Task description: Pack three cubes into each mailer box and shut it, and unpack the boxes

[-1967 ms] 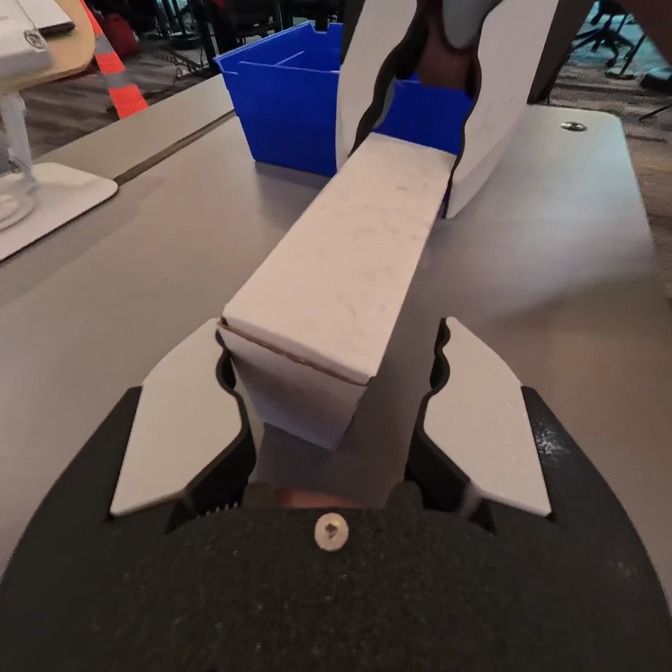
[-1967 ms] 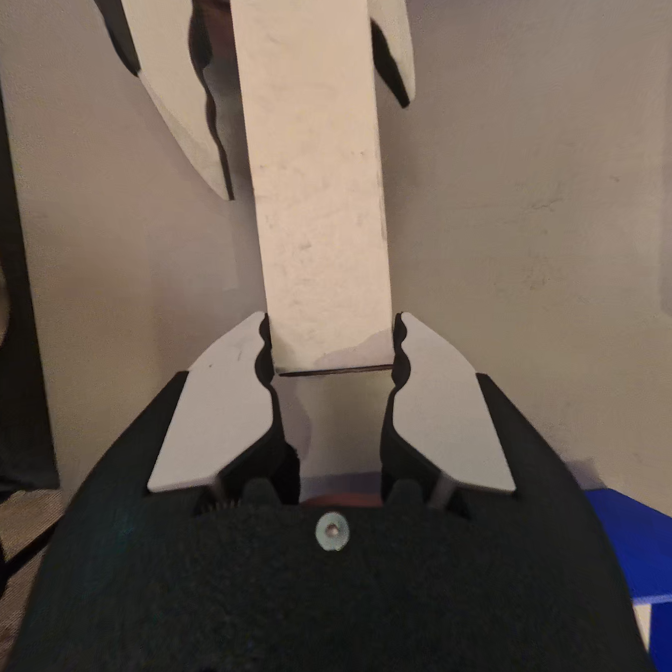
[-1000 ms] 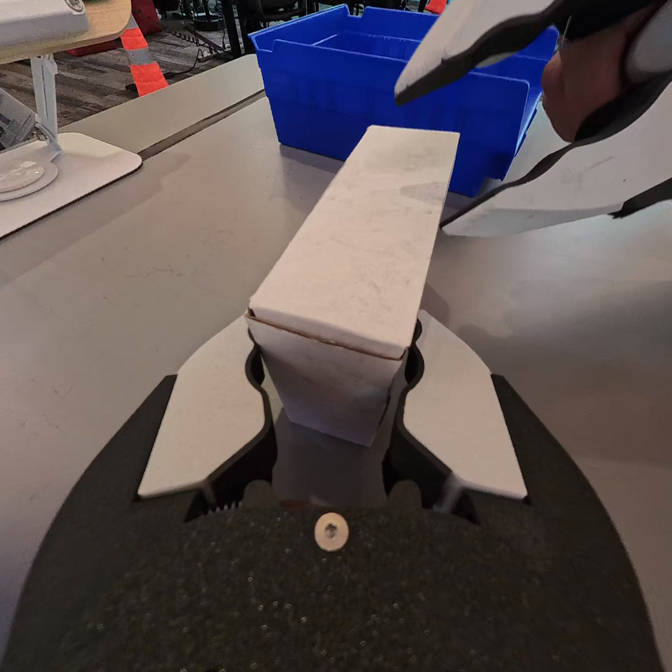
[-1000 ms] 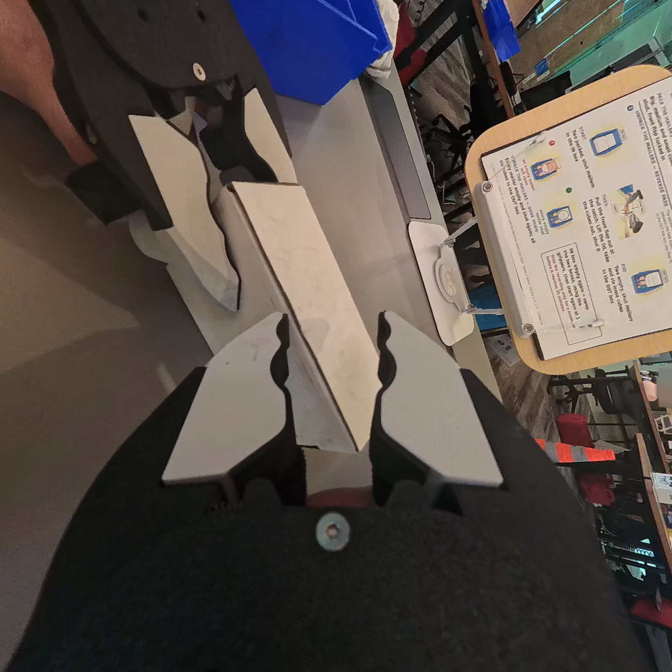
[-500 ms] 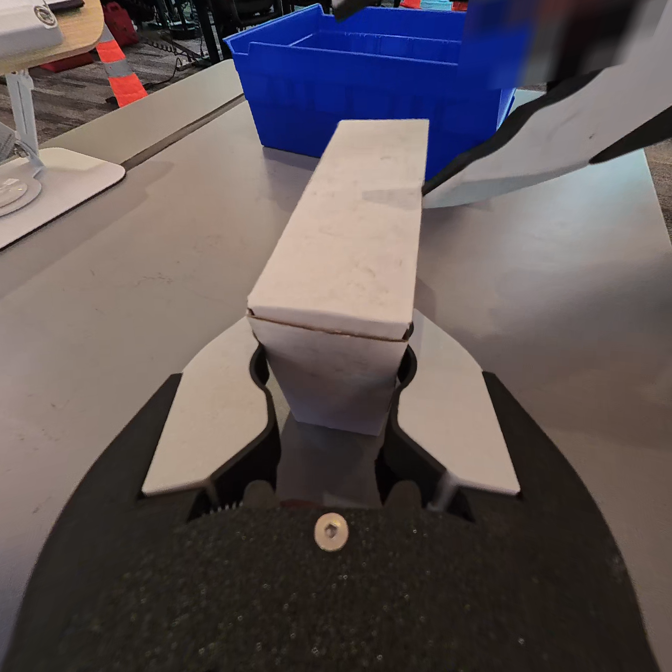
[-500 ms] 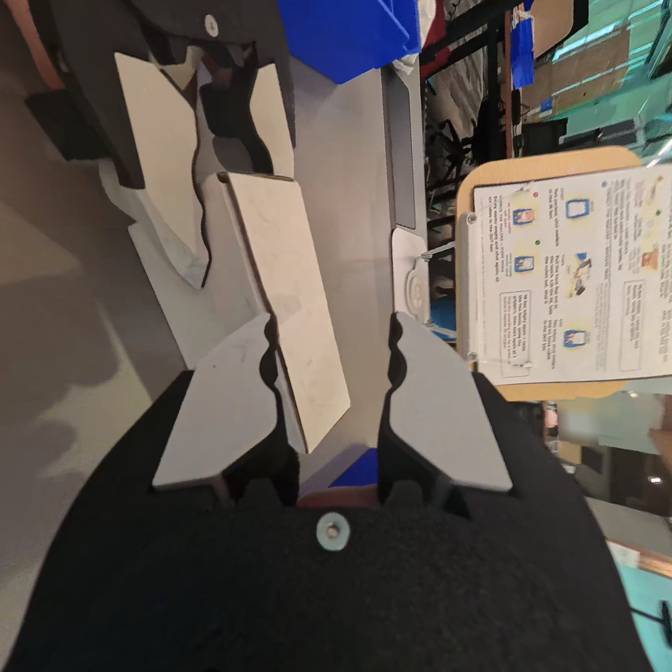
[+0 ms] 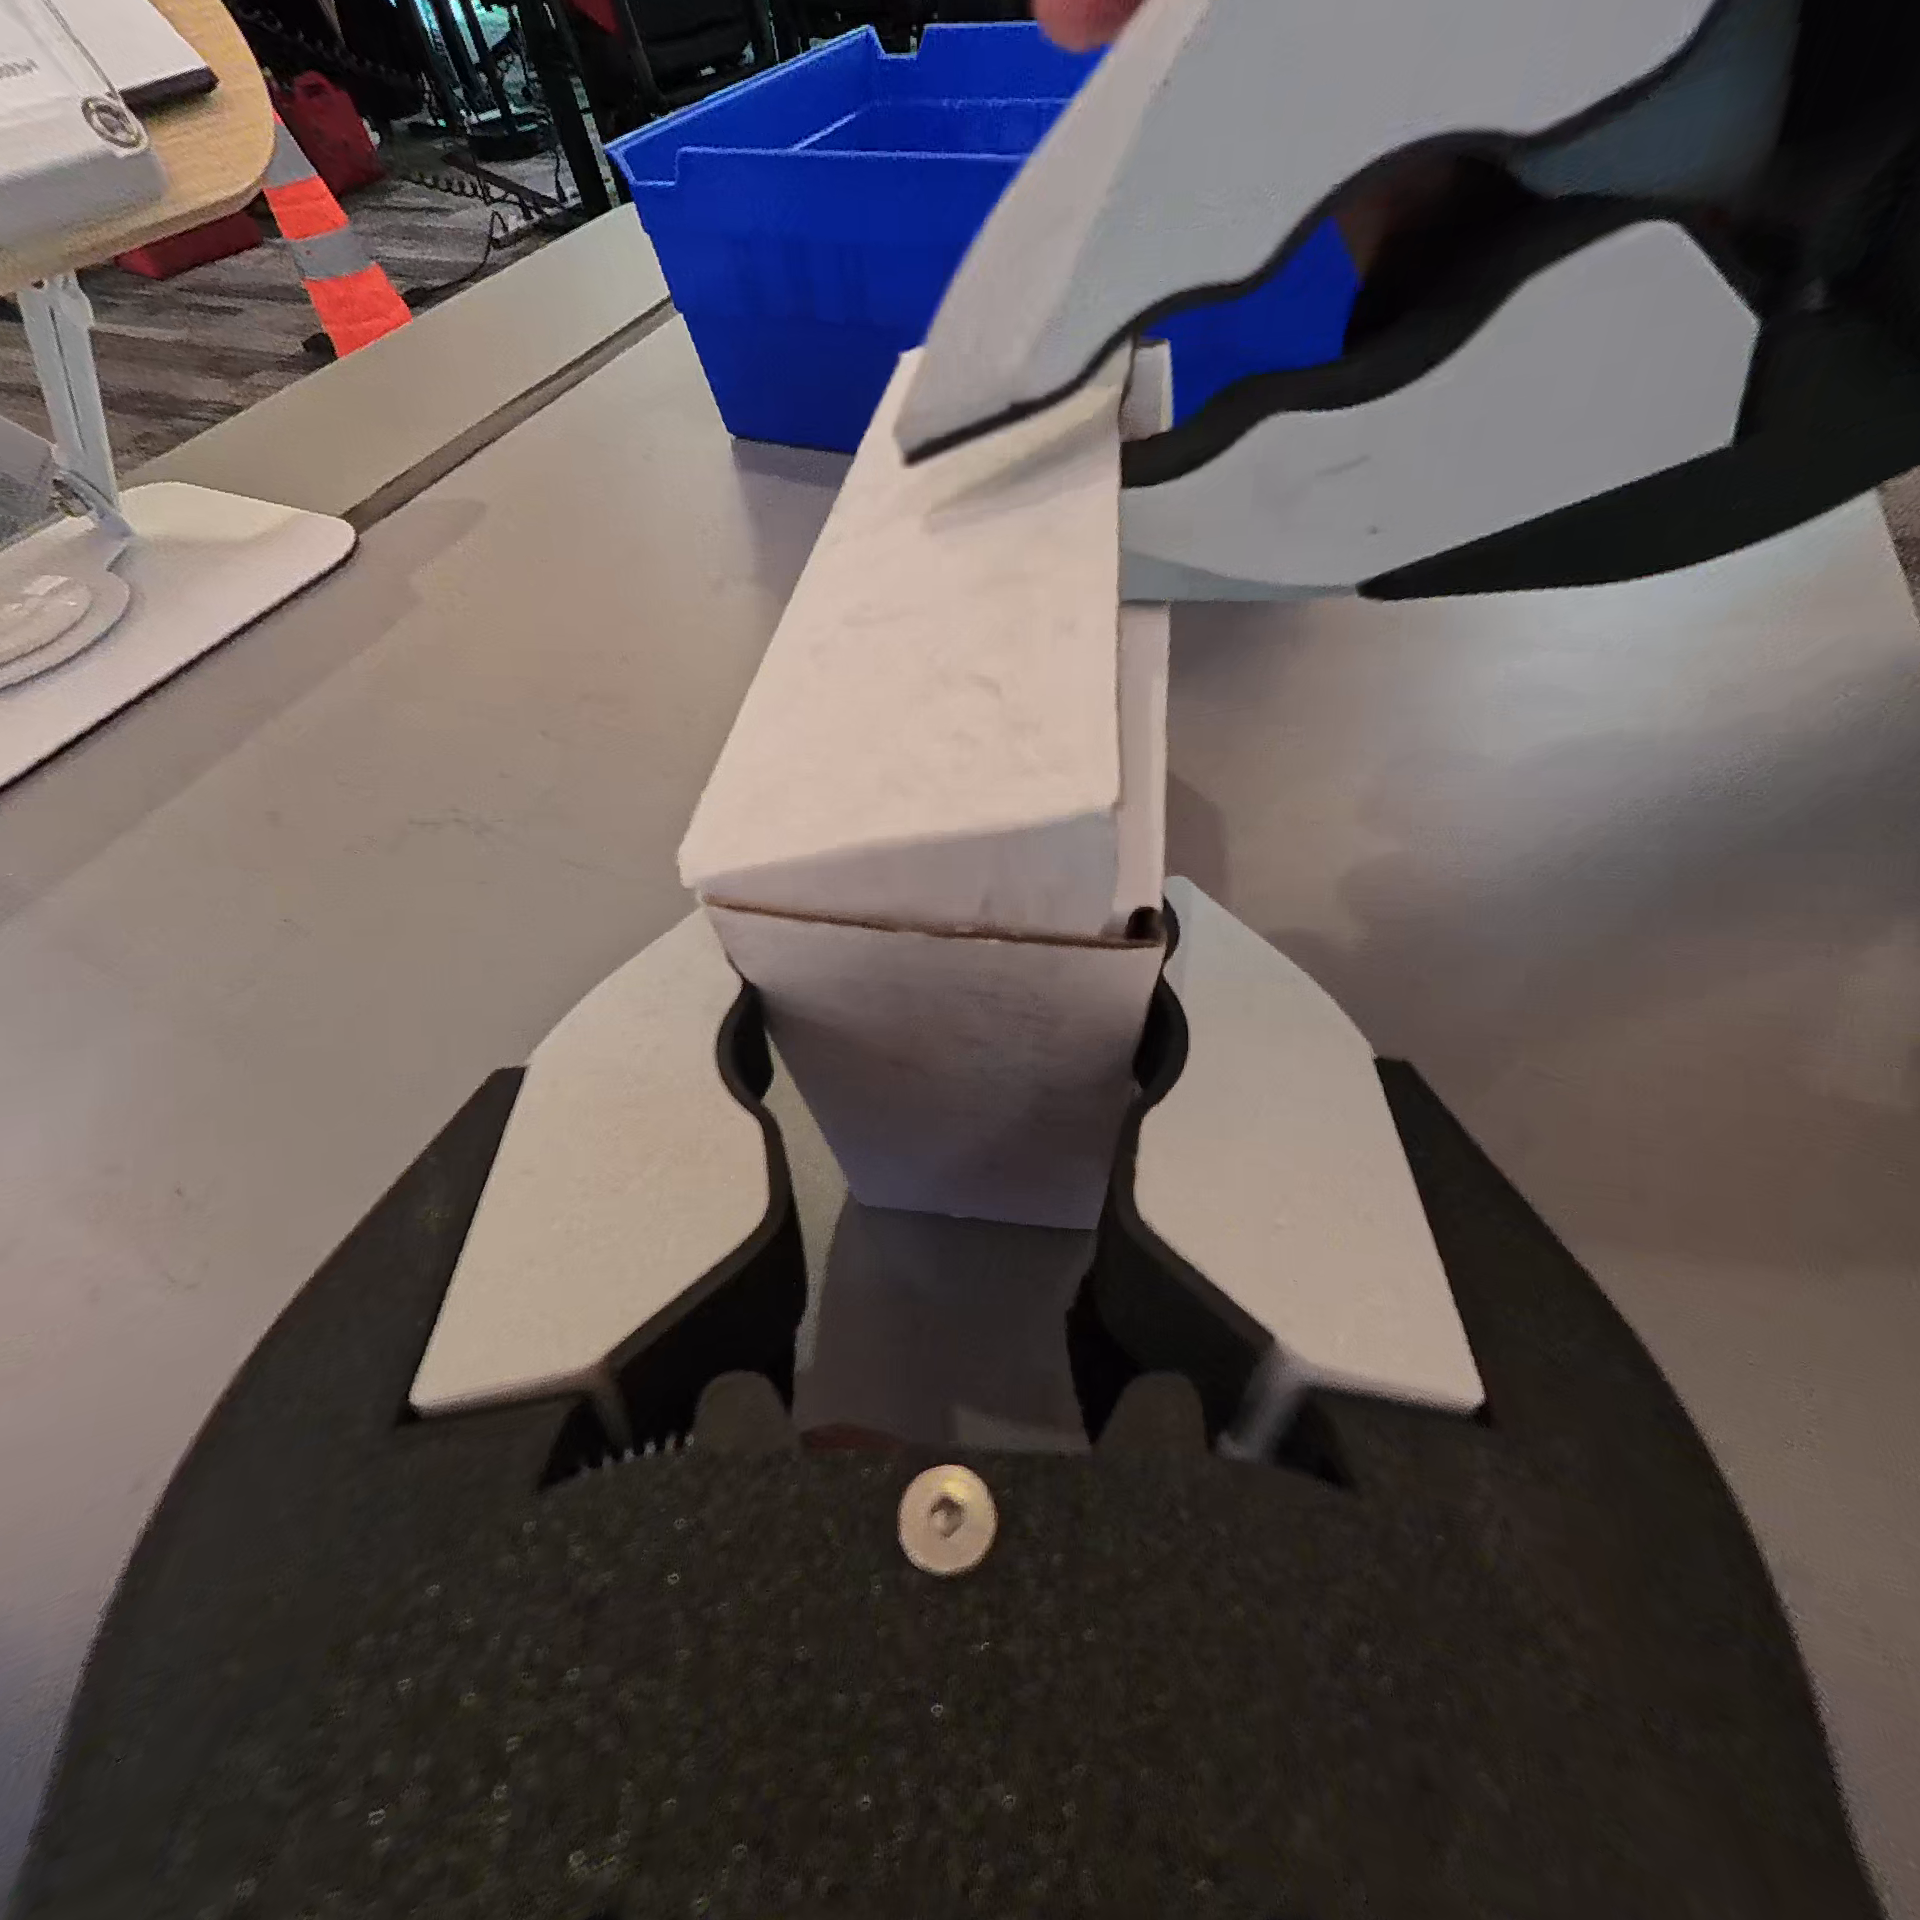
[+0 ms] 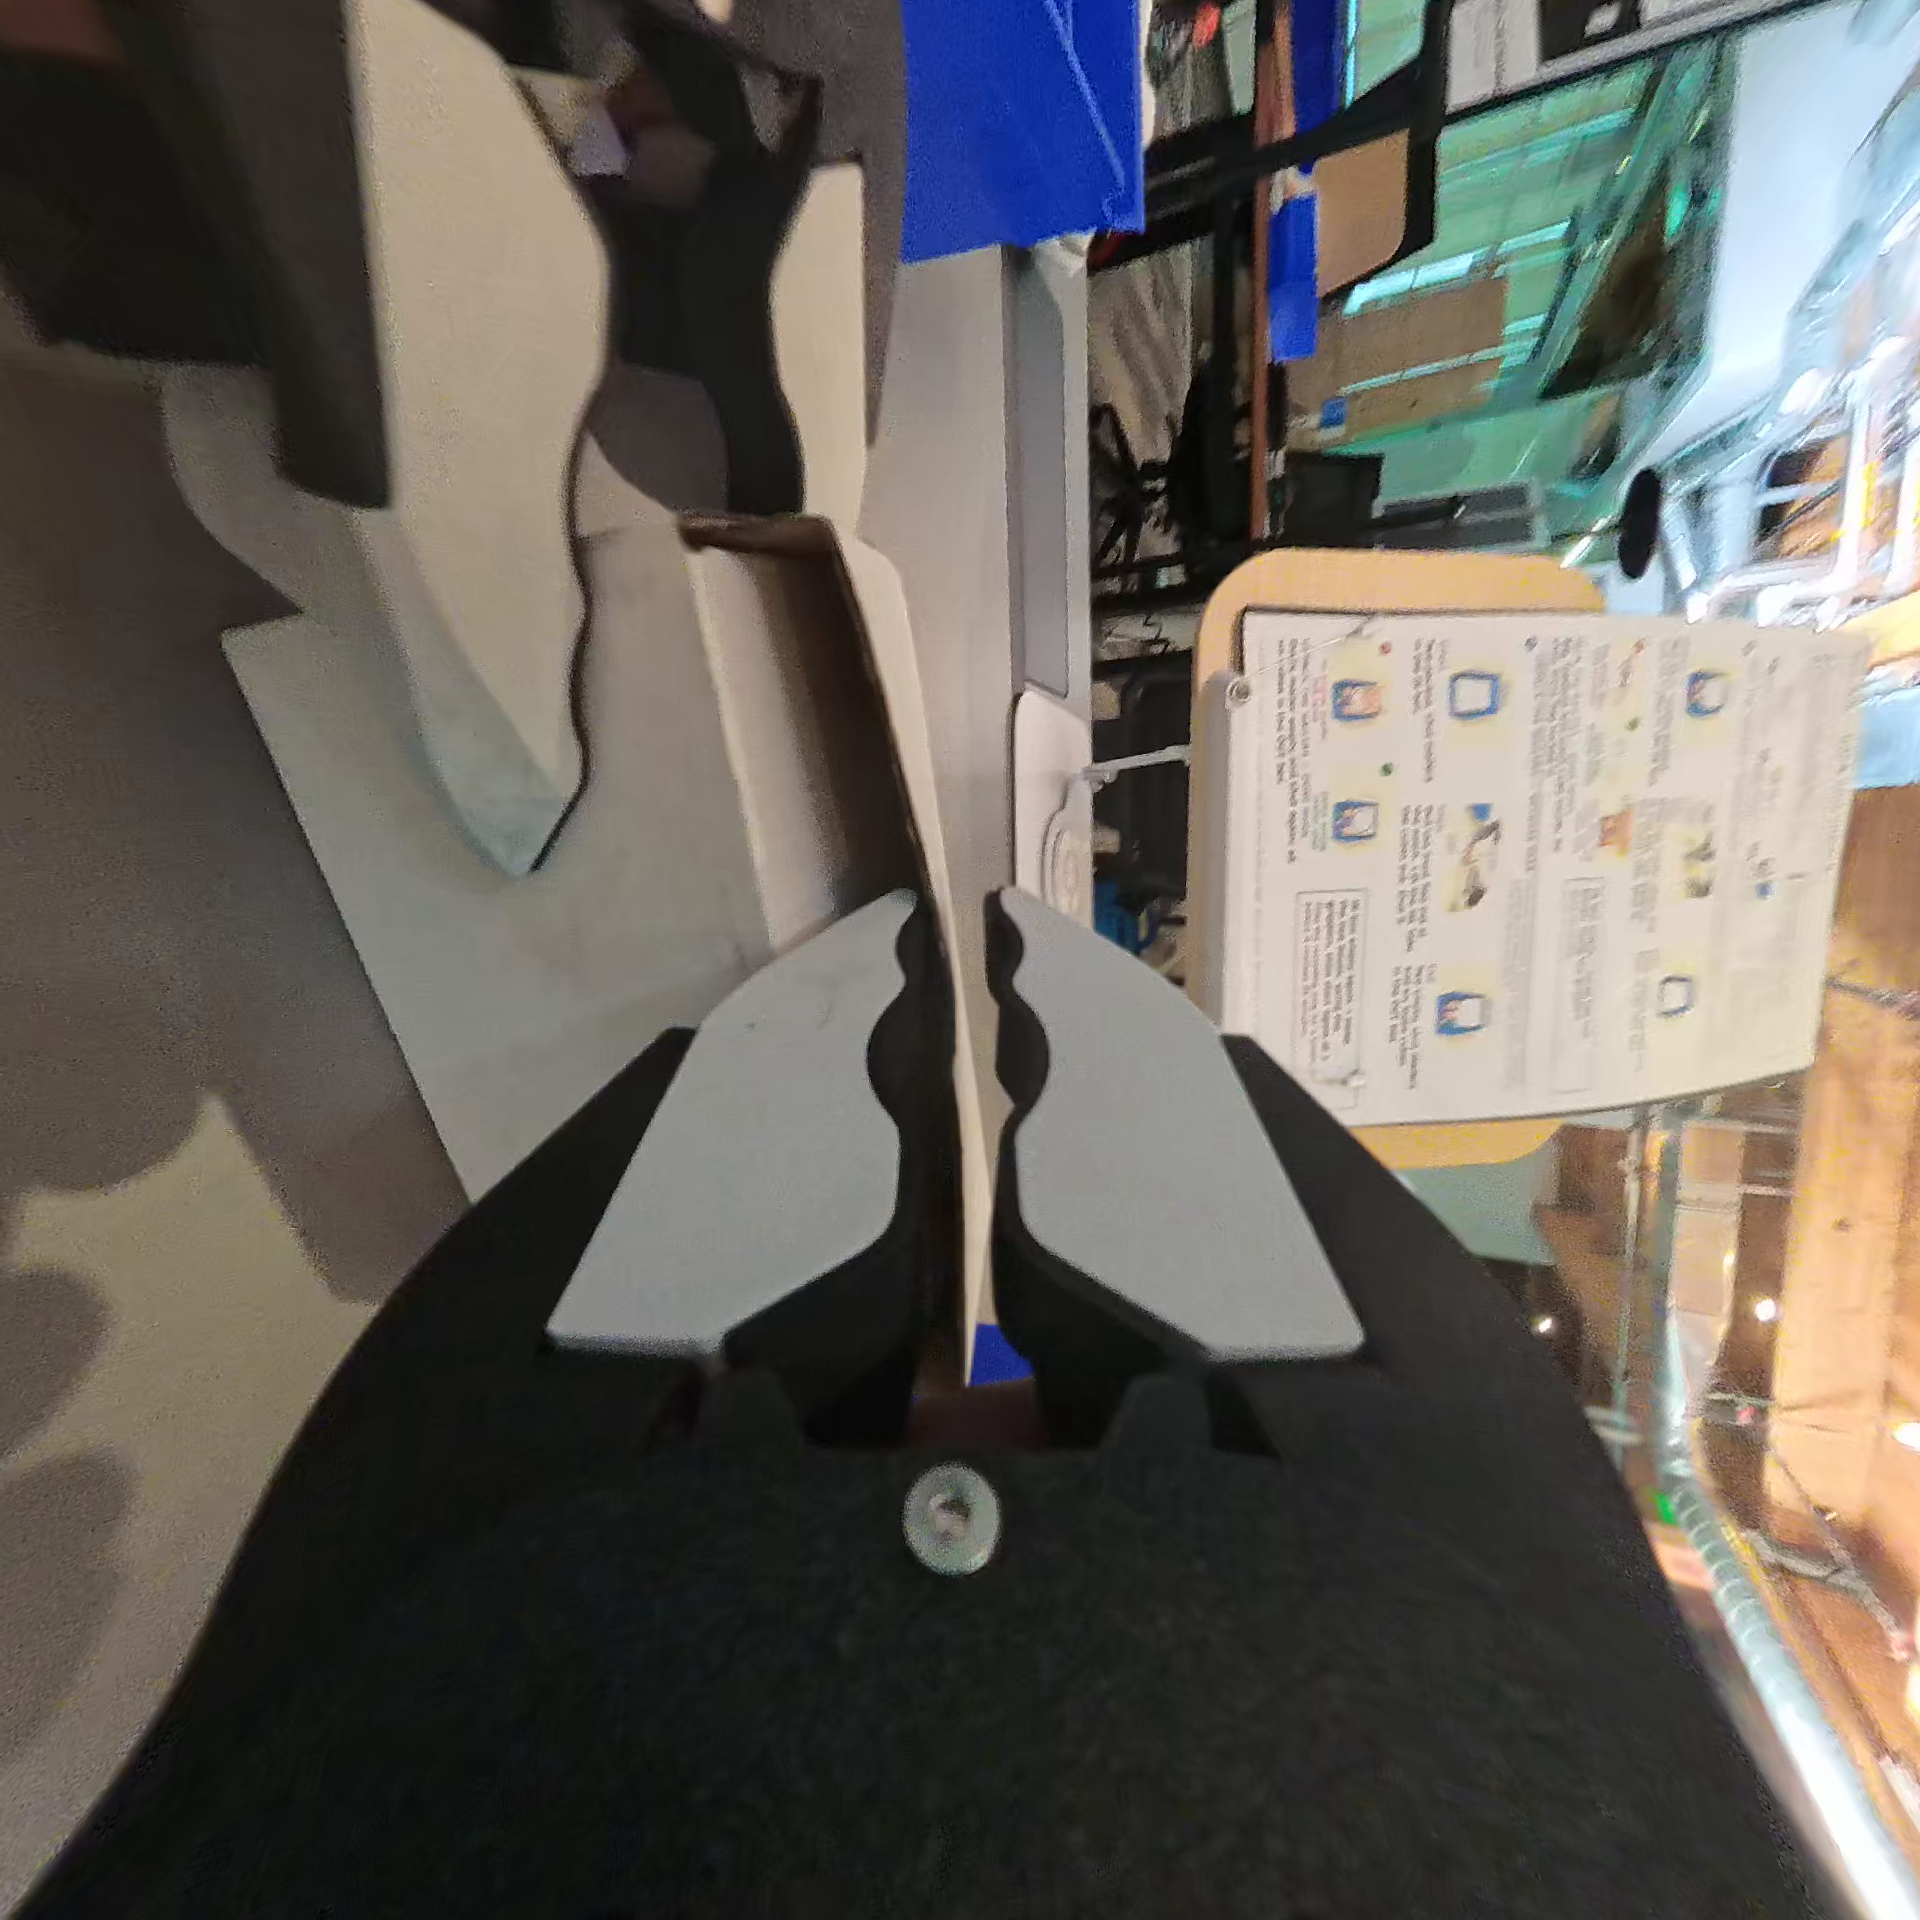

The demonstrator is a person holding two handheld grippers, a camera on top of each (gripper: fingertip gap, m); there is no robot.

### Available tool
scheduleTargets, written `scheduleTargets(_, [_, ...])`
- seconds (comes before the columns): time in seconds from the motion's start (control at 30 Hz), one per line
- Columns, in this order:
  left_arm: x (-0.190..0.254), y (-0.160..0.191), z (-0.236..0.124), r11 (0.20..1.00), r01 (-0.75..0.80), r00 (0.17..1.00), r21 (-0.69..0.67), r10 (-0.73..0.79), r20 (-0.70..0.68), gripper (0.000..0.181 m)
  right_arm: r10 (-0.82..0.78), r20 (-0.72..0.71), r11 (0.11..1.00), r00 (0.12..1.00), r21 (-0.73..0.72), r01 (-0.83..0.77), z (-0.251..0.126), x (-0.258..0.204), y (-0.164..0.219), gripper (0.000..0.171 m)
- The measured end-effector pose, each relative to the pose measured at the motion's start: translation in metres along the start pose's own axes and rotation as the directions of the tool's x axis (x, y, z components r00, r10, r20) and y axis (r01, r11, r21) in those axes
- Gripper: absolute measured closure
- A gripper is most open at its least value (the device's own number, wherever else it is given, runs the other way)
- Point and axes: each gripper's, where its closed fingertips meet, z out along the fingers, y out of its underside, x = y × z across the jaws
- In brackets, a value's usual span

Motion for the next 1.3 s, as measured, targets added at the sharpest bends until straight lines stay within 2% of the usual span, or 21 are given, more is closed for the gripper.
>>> scheduleTargets(0.13, [0.000, -0.001, 0.000, 1.000, -0.019, 1.000, 0.005, 0.019, 0.007, 0.113, 0.034, 0.009, 0.997, 0.999, -0.063, -0.034, 0.007, 0.009, 0.003, 0.148])
scheduleTargets(0.23, [-0.005, -0.002, 0.000, 0.997, -0.074, 0.997, 0.008, 0.074, 0.038, 0.113, 0.015, -0.002, 0.998, 1.000, -0.053, -0.015, 0.004, 0.016, 0.003, 0.133])
scheduleTargets(0.3, [-0.004, -0.003, 0.000, 0.995, -0.099, 0.994, 0.008, 0.099, 0.044, 0.113, 0.010, 0.009, 0.998, 1.000, -0.055, -0.009, 0.001, 0.015, 0.003, 0.131])
scheduleTargets(0.43, [-0.003, -0.003, -0.001, 0.993, -0.120, 0.991, -0.004, 0.120, 0.050, 0.113, -0.032, 0.031, 0.998, 0.999, -0.050, 0.033, -0.002, 0.010, 0.015, 0.145])
scheduleTargets(0.5, [-0.002, -0.003, -0.001, 0.988, -0.153, 0.986, -0.008, 0.153, 0.063, 0.113, -0.031, 0.048, 0.999, 0.998, -0.020, 0.032, -0.004, 0.008, 0.015, 0.147])
scheduleTargets(0.6, [-0.003, -0.003, -0.002, 0.987, -0.162, 0.984, 0.001, 0.161, 0.071, 0.113, -0.056, 0.067, 0.996, 0.996, -0.059, 0.060, -0.004, 0.011, 0.022, 0.144])
scheduleTargets(0.7, [-0.007, -0.001, -0.004, 0.988, -0.152, 0.986, -0.007, 0.152, 0.069, 0.113, -0.068, 0.057, 0.990, 0.996, -0.124, 0.074, -0.005, 0.016, 0.051, 0.146])
scheduleTargets(0.8, [-0.005, -0.002, -0.003, 0.986, -0.169, 0.983, -0.008, 0.169, 0.071, 0.113, -0.017, 0.061, 0.995, 0.998, -0.102, 0.023, -0.009, 0.015, 0.058, 0.149])
scheduleTargets(0.97, [-0.005, -0.002, -0.004, 0.984, -0.179, 0.980, -0.008, 0.179, 0.088, 0.113, -0.098, 0.036, 0.985, 0.995, -0.138, 0.102, -0.005, 0.008, 0.049, 0.167])
scheduleTargets(1.03, [-0.005, -0.003, -0.004, 0.975, -0.220, 0.969, -0.009, 0.220, 0.110, 0.113, -0.078, 0.051, 0.989, 0.996, -0.123, 0.084, -0.004, 0.006, 0.041, 0.167])
scheduleTargets(1.1, [-0.003, -0.004, -0.003, 0.955, -0.296, 0.945, -0.018, 0.295, 0.142, 0.113, -0.036, 0.069, 0.998, 0.997, -0.044, 0.039, -0.005, 0.002, 0.022, 0.167])
scheduleTargets(1.17, [-0.001, -0.005, -0.001, 0.933, -0.358, 0.918, -0.029, 0.358, 0.170, 0.113, -0.054, 0.065, 0.998, 0.996, -0.005, 0.055, -0.005, -0.001, 0.003, 0.168])
scheduleTargets(1.3, [-0.017, -0.003, -0.002, 0.905, -0.416, 0.869, -0.083, 0.423, 0.256, 0.113, -0.038, 0.039, 0.999, 0.999, -0.029, 0.039, 0.004, 0.004, -0.001, 0.169])
